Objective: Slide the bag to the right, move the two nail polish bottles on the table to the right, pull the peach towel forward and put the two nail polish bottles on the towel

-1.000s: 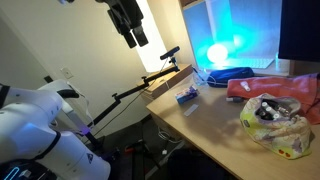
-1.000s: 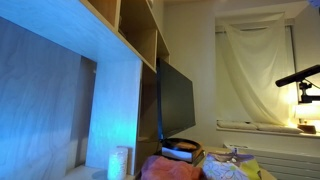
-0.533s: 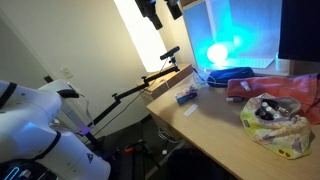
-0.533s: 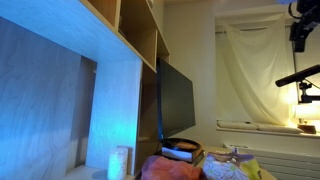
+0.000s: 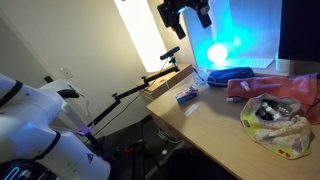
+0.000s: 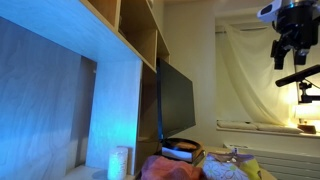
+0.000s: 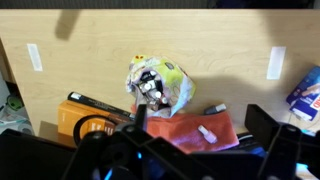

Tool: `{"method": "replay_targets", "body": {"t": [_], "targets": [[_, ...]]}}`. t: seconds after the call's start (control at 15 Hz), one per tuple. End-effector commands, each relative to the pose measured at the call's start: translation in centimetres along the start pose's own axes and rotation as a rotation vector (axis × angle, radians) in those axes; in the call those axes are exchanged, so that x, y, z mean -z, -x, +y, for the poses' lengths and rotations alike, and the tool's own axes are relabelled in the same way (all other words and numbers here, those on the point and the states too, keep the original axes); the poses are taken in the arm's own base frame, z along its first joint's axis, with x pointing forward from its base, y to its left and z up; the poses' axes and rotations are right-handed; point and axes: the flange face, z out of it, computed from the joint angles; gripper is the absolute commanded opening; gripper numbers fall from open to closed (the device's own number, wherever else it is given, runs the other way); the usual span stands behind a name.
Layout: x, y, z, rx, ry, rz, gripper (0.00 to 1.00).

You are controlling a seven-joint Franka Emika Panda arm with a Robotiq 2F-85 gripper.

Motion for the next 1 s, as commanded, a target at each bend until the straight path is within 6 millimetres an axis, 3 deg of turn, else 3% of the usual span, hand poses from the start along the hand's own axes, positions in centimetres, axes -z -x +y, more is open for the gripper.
{"method": "replay_targets", "body": {"t": [0.0,0.07,0.2,0.53,0.93], "targets": [[-3.5,-0.9,1.9,-0.011,-0.005,-0.131,1.00],[-2.7,-0.2,1.0,-0.006,-0.003,-0.070,1.00],[-4.5,-0.5,1.6,-0.011,-0.013,-0.108,1.00],[-4.3,-0.9,1.8,-0.012,-0.013,-0.111,1.00],[-5.9,-4.7,1.3,0.049,-0.057,-0.067,1.00]]}}
